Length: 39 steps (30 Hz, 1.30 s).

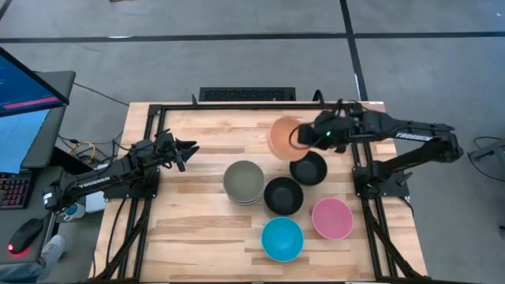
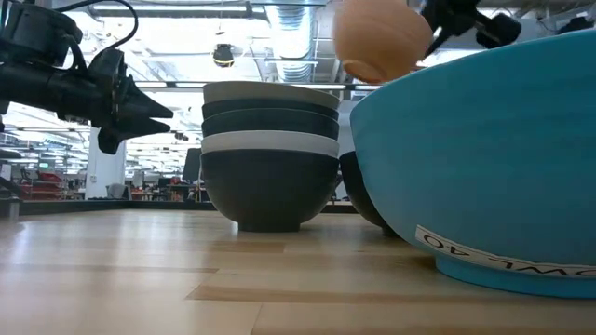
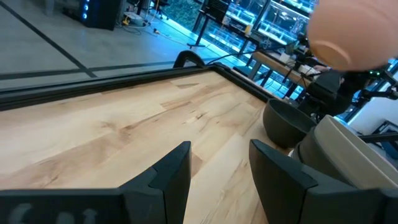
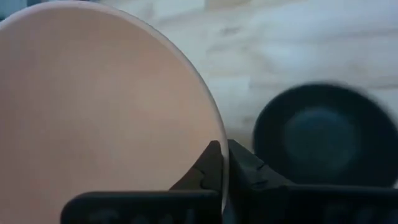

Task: Nest bowls inside each other
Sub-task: Stack the orange bowl on top of the gray bowl

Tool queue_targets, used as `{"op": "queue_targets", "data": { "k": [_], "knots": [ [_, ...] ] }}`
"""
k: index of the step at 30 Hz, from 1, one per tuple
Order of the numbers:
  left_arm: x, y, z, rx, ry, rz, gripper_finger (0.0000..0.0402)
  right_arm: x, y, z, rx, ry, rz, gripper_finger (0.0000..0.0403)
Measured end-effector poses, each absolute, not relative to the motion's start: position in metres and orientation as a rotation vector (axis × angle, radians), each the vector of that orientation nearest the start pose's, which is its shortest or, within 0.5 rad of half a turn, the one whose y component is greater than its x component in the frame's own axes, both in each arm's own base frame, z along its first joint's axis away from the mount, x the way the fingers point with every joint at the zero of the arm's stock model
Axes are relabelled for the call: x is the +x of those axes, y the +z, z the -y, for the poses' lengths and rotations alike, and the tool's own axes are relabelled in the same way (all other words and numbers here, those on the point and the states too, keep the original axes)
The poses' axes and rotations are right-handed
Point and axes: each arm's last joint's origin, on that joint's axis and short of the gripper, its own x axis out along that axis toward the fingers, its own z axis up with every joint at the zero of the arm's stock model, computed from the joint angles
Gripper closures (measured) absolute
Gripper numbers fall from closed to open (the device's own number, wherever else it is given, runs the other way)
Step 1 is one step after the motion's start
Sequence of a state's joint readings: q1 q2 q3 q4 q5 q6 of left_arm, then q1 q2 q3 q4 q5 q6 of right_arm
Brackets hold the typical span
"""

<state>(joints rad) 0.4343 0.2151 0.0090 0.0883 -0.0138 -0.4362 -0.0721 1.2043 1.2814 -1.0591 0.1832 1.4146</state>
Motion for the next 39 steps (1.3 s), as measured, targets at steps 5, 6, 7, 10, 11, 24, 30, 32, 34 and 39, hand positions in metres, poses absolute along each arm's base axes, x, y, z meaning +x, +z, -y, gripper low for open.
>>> {"op": "queue_targets", "data": {
  "k": [5,6,7,10,11,24,30,32,34,39],
  "knots": [
    [0.1,0.157,-0.047,-0.453,0.468,-0.017,0.0249,0.26,0.35,-0.008,1.21,-0.707,-0.649,0.0385],
    [0.1,0.157,-0.047,-0.453,0.468,-0.017,0.0249,0.269,0.353,-0.013,1.204,-0.659,-0.644,0.0387],
    [0.1,0.157,-0.047,-0.453,0.469,-0.017,0.0249,0.276,0.355,-0.017,1.2,-0.62,-0.645,0.0388],
    [0.1,0.157,-0.047,-0.446,0.489,-0.015,0.0249,0.297,0.355,-0.025,1.177,-0.566,-0.7,0.0385],
    [0.099,0.157,-0.047,-0.445,0.493,-0.014,0.0249,0.303,0.352,-0.028,1.167,-0.562,-0.735,0.0382],
    [0.099,0.157,-0.048,-0.444,0.512,-0.01,0.0249,0.355,0.303,-0.036,1.158,-0.586,-0.868,0.0378],
    [0.099,0.158,-0.048,-0.444,0.511,-0.008,0.0249,0.368,0.279,-0.032,1.139,-0.654,-0.922,0.0383],
    [0.099,0.159,-0.048,-0.444,0.511,-0.006,0.0249,0.367,0.279,-0.032,1.125,-0.668,-0.908,0.0383],
    [0.099,0.159,-0.048,-0.444,0.511,-0.003,0.0249,0.367,0.281,-0.034,1.102,-0.688,-0.888,0.0381],
    [0.099,0.16,-0.048,-0.444,0.51,-0.004,0.0249,0.36,0.296,-0.032,1.055,-0.736,-0.898,0.0372]
  ]
}}
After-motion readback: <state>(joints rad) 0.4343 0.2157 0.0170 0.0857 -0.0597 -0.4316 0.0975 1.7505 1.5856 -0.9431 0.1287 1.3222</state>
